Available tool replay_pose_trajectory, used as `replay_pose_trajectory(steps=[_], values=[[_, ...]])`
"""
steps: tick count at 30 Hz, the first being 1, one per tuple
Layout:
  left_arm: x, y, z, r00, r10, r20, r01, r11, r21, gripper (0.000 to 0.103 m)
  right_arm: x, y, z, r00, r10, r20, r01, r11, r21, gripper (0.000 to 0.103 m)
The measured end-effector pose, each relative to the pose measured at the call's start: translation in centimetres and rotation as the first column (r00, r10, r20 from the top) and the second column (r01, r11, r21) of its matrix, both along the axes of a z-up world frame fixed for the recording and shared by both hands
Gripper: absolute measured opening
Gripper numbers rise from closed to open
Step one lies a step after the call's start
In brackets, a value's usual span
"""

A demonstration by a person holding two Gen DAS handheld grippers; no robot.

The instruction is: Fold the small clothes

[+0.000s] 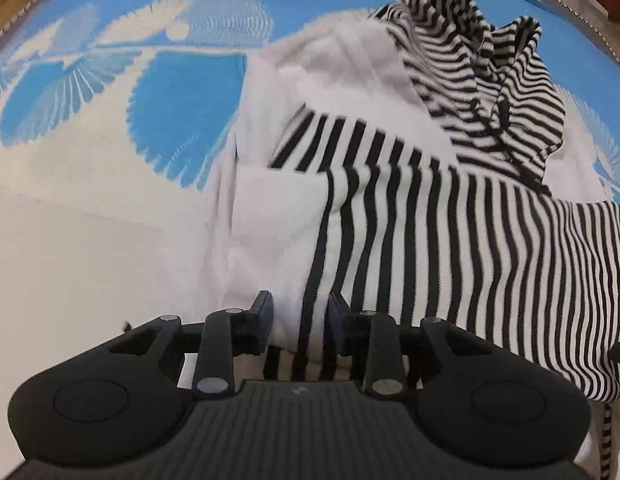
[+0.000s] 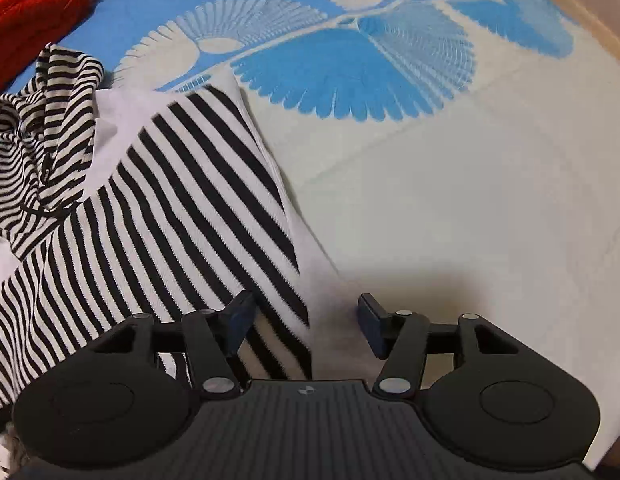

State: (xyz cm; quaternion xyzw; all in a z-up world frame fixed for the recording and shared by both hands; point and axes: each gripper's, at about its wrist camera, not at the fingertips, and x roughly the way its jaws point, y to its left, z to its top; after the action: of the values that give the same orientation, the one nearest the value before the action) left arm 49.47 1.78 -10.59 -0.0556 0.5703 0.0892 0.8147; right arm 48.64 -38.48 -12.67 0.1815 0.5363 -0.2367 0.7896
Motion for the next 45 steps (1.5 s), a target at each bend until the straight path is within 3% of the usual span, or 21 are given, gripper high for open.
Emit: replay_pose_trajectory(steps=[2, 4, 7, 12, 15, 29, 35, 40, 45], values=[[-0.4, -0.3, 2.1, 0.998, -0.007, 0.067, 0.008, 1.000, -0.012, 0.039, 0.1, 0.4, 1.0, 0.999, 0.018, 0.042, -0.018, 1.000, -0.014, 0.057], [-0.6, -0.6, 3.7, 0.993, -0.016, 0.115, 0.018, 1.000, -0.018, 0.052, 0.3, 1.2, 2.2, 0.995, 0.059, 0.085, -0.055, 0.997, -0.052, 0.057], [-0.3, -1.0, 4.5, 0.990, -0.024, 0.136, 0.024, 1.000, 0.002, 0.055, 0.5, 2.7, 4.2, 0.978, 0.146, 0.145, -0.129, 0.984, -0.122, 0.058], [-0.5, -0.6, 6.0, 0.988, -0.027, 0.155, 0.025, 1.000, 0.019, 0.055, 0.4, 5.9, 6.7, 0.886, 0.423, 0.191, -0.368, 0.891, -0.267, 0.066], [-0.6, -0.1, 7.0, 0.984, -0.028, 0.178, 0.026, 1.000, 0.017, 0.055, 0.4, 6.1, 7.3, 0.858, 0.476, 0.190, -0.417, 0.864, -0.281, 0.067], [-0.8, -0.8, 7.9, 0.970, -0.047, 0.238, 0.048, 0.999, 0.000, 0.057, 0.6, 3.4, 8.1, 0.871, 0.437, 0.223, -0.394, 0.894, -0.215, 0.074], [-0.7, -2.2, 7.7, 0.960, -0.058, 0.272, 0.062, 0.998, -0.006, 0.057, 0.5, 3.6, 8.3, 0.861, 0.462, 0.212, -0.421, 0.882, -0.212, 0.074], [-1.0, -3.0, 8.3, 0.935, -0.069, 0.348, 0.055, 0.997, 0.051, 0.078, 0.6, 3.2, 7.9, 0.878, 0.443, 0.182, -0.411, 0.892, -0.191, 0.074], [-1.1, -3.4, 8.6, 0.923, -0.064, 0.380, 0.050, 0.998, 0.046, 0.083, 0.7, 2.7, 7.8, 0.886, 0.431, 0.170, -0.402, 0.898, -0.180, 0.074]])
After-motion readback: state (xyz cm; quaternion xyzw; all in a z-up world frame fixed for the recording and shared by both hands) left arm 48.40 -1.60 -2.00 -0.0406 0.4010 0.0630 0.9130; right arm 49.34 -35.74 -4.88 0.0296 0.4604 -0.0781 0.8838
